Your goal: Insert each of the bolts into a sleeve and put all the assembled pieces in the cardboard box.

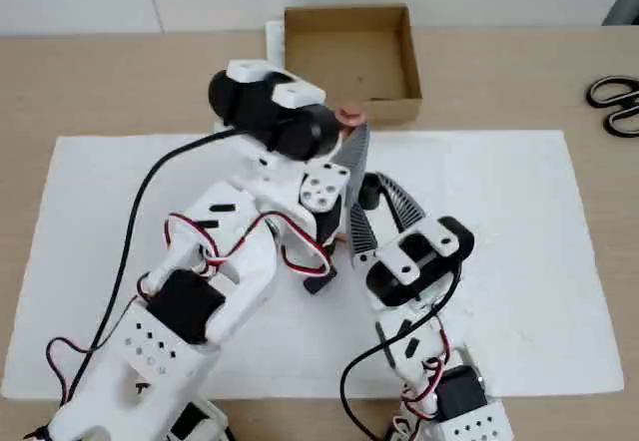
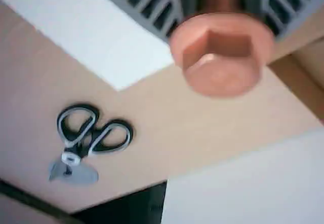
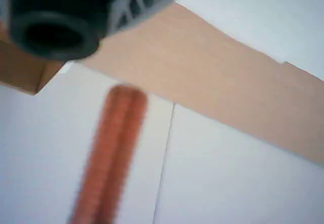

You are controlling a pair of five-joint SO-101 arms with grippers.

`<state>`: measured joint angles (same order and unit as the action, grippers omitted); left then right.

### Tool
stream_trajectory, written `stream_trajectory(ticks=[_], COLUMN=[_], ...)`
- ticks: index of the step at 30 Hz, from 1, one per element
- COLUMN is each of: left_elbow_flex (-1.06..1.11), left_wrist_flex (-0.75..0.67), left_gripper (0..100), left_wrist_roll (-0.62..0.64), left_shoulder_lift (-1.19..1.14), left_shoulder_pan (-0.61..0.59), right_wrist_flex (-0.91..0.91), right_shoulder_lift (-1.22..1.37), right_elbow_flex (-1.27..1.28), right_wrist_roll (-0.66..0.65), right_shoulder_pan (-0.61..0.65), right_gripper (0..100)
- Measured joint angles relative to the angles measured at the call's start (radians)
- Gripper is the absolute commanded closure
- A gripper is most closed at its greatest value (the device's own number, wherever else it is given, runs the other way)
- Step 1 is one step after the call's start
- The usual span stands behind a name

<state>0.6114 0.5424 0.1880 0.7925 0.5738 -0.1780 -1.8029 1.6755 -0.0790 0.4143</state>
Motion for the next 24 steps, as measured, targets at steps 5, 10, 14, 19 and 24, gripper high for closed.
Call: stream_trajectory(ticks=[5, 10, 14, 19, 24], left_elbow_flex=[0.000, 0.000, 0.000, 0.009, 0.037], left_wrist_flex=[-0.051, -0.057, -0.057, -0.072, -0.109], left_gripper=[99, 99, 99, 99, 99], left_wrist_roll=[0.011, 0.081, 0.118, 0.138, 0.138], left_shoulder_lift=[0.000, 0.000, 0.000, 0.000, 0.000], left_shoulder_pan=[0.000, 0.000, 0.000, 0.000, 0.000], right_wrist_flex=[0.000, 0.000, 0.000, 0.000, 0.000], right_shoulder_lift=[0.000, 0.000, 0.000, 0.000, 0.000], right_elbow_flex=[0.000, 0.000, 0.000, 0.000, 0.000], right_wrist_roll=[0.000, 0.000, 0.000, 0.000, 0.000], right_shoulder_pan=[0.000, 0.000, 0.000, 0.000, 0.000], right_gripper=[99.5, 99.5, 99.5, 99.5, 99.5])
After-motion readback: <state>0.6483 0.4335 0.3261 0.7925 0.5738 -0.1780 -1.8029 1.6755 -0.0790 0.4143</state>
